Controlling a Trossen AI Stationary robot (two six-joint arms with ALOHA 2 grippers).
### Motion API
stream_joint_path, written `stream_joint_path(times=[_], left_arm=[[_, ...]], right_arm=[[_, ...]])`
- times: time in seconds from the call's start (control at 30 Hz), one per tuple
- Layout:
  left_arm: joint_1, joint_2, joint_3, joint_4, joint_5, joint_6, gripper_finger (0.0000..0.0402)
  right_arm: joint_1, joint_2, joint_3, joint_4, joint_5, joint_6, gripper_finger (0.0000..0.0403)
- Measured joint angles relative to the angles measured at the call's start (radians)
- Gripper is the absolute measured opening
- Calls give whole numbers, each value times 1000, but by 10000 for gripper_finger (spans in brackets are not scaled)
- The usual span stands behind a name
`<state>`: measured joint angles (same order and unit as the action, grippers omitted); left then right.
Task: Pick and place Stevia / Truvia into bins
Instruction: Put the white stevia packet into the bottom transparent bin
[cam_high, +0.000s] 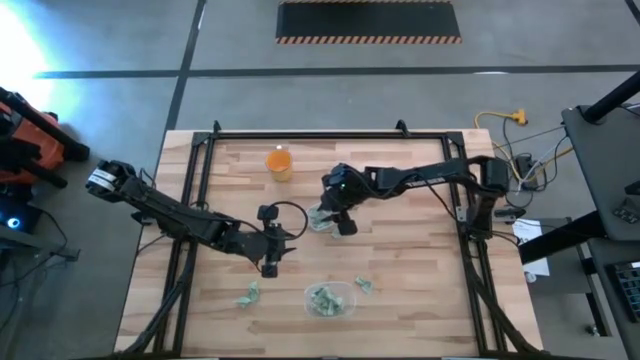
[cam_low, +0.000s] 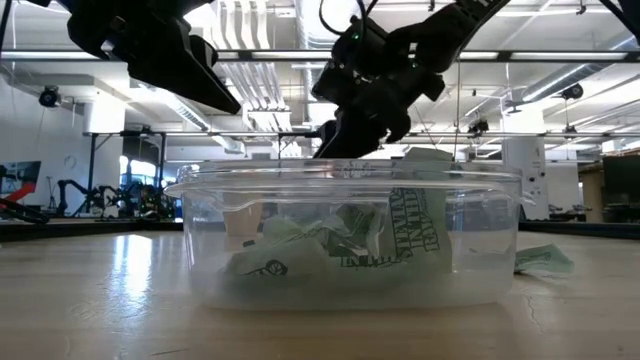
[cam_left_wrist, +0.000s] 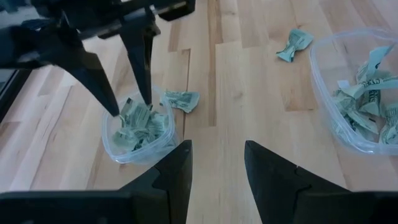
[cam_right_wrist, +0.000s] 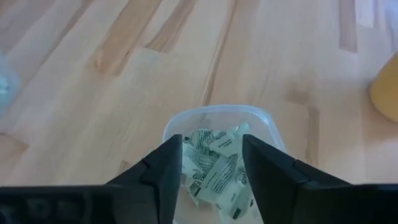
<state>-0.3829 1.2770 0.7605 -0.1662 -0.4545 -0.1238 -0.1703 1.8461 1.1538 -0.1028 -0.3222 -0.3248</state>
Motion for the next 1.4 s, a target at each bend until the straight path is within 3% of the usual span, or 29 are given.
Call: stream_joint_path(times=[0.33,0.87,1.1,1.4], left_arm=[[0,0,-8,0,0,0,130],[0,0,-17,0,0,0,130],[1,0,-18,1,-1,0,130],[1,0,-19,2,-4,-1,130]], right_arm=[[9,-82,-5,-131,0,-73,153],[8,-206,-103,-275,0,-44,125],[9,-206,-161,-270,0,-41,130],[8,-121,-201,-89,4,-23,140]])
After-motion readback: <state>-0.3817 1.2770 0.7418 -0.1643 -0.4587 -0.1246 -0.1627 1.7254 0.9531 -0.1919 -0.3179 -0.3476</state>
